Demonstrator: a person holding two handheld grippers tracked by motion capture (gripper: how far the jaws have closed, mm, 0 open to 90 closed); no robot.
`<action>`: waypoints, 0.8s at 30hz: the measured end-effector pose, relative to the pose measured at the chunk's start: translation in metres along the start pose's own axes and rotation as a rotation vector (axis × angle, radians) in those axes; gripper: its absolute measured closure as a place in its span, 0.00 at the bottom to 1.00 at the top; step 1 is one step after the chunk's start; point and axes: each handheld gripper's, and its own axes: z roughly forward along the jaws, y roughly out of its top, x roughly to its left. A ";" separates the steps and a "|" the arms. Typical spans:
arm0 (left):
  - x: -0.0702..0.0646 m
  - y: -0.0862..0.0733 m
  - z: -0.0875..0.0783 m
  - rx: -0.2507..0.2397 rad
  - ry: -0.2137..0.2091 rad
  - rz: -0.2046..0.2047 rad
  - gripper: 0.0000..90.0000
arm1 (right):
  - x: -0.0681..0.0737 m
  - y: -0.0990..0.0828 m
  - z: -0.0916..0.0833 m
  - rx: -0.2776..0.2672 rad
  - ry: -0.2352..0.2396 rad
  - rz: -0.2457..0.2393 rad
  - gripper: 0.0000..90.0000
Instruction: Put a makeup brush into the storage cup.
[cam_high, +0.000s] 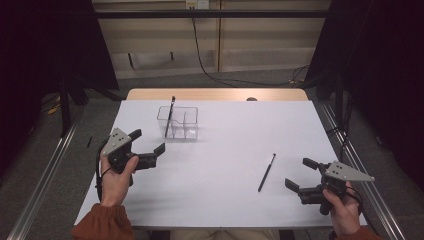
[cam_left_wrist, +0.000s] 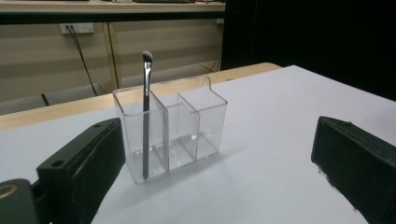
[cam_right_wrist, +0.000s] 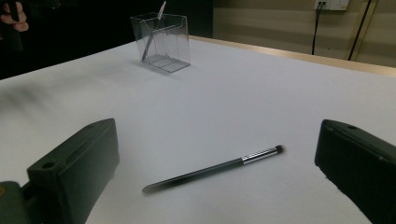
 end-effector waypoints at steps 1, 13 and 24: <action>-0.001 -0.003 -0.001 0.010 0.015 0.010 0.03 | 0.000 0.000 0.001 -0.001 0.000 0.000 0.00; -0.009 -0.020 -0.024 -0.012 0.019 0.007 0.03 | 0.002 0.002 0.003 0.004 -0.004 -0.003 0.00; -0.017 -0.036 -0.040 0.002 0.025 0.000 0.03 | 0.003 0.001 -0.002 0.001 -0.017 -0.009 0.00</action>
